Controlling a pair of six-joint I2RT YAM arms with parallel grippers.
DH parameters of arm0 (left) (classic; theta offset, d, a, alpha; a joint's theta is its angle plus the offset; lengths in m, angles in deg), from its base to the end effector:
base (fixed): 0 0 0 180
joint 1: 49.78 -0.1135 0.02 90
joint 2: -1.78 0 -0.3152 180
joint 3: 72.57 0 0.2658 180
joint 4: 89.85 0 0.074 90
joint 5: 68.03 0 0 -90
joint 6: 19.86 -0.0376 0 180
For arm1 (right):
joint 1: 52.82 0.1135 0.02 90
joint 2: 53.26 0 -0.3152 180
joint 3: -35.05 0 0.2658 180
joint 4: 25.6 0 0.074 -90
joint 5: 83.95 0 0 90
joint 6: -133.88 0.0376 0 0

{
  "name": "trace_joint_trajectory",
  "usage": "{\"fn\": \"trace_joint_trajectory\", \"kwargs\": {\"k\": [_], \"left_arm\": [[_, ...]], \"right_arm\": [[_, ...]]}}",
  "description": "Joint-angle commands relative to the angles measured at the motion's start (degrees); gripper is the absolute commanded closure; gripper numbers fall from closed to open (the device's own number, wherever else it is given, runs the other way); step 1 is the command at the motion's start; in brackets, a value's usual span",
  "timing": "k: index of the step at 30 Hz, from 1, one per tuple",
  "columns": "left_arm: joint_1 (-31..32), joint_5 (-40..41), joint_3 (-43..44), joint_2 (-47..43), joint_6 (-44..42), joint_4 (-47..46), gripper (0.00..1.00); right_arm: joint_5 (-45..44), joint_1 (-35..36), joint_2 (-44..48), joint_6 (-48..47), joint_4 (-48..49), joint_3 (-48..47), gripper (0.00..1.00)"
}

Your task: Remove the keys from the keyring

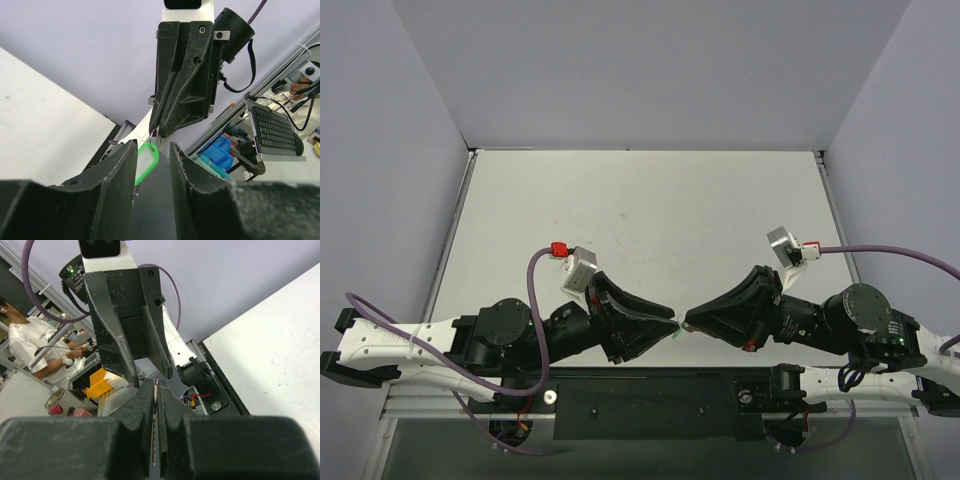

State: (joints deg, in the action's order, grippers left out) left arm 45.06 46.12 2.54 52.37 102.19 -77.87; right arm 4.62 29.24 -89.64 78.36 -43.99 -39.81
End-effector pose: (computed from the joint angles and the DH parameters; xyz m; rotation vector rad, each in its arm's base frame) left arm 0.0012 -0.1681 0.4909 0.4420 1.4960 -1.5369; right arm 0.0119 0.0782 0.5042 -0.5515 1.3140 1.7242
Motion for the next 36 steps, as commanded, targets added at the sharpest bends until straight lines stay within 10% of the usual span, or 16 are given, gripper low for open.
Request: {"fn": "trace_joint_trajectory", "kwargs": {"k": [1, 36], "left_arm": [[0.34, 1.17, -0.36, -1.02, -0.76, -3.42, 0.6], [0.34, 1.35, -0.01, 0.12, -1.47, -4.65, 0.84]], "right_arm": [[-0.24, -0.15, 0.26, -0.47, 4.29, -1.2, 1.0], [2.84, -0.15, -1.15, 0.32, 7.1, -0.75, 1.0]]}}
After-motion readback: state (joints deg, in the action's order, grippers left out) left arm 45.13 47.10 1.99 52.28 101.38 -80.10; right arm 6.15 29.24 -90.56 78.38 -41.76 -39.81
